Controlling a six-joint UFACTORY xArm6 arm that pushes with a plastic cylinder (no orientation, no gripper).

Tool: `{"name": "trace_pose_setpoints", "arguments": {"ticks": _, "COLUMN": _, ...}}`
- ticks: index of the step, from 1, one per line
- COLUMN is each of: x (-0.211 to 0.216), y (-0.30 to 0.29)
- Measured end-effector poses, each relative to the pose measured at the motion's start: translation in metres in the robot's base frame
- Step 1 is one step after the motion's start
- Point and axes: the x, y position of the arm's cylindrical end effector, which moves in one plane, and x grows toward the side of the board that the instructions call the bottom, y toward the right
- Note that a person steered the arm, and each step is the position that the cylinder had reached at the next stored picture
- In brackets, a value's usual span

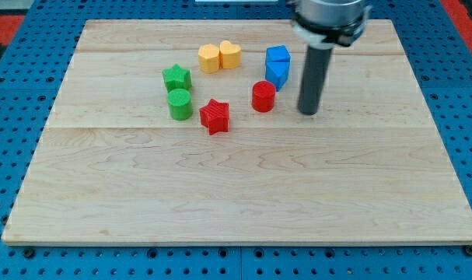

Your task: Move the blue cube slightly to the yellow heart

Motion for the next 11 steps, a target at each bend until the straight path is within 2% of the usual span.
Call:
{"name": "trace_pose_setpoints", "arguments": {"ticks": 1, "x": -0.023, "y": 0.053}}
{"name": "trace_pose_setpoints", "arguments": {"ticks": 3, "x": -0.024, "y": 0.117}}
{"name": "trace_pose_setpoints", "arguments": {"ticks": 5, "x": -0.028, "y": 0.118}}
{"name": "trace_pose_setpoints", "arguments": {"ticks": 7, "x": -0.08, "y": 0.124}}
{"name": "trace_pose_setpoints", "arguments": {"ticks": 8, "x": -0.09, "y": 0.104}}
{"name": "trace_pose_setpoints", "arguments": {"ticks": 9, "x": -0.079, "y": 0.077}}
{"name": "trace_pose_setpoints", "arguments": {"ticks": 11, "x": -0.098, "y": -0.01}}
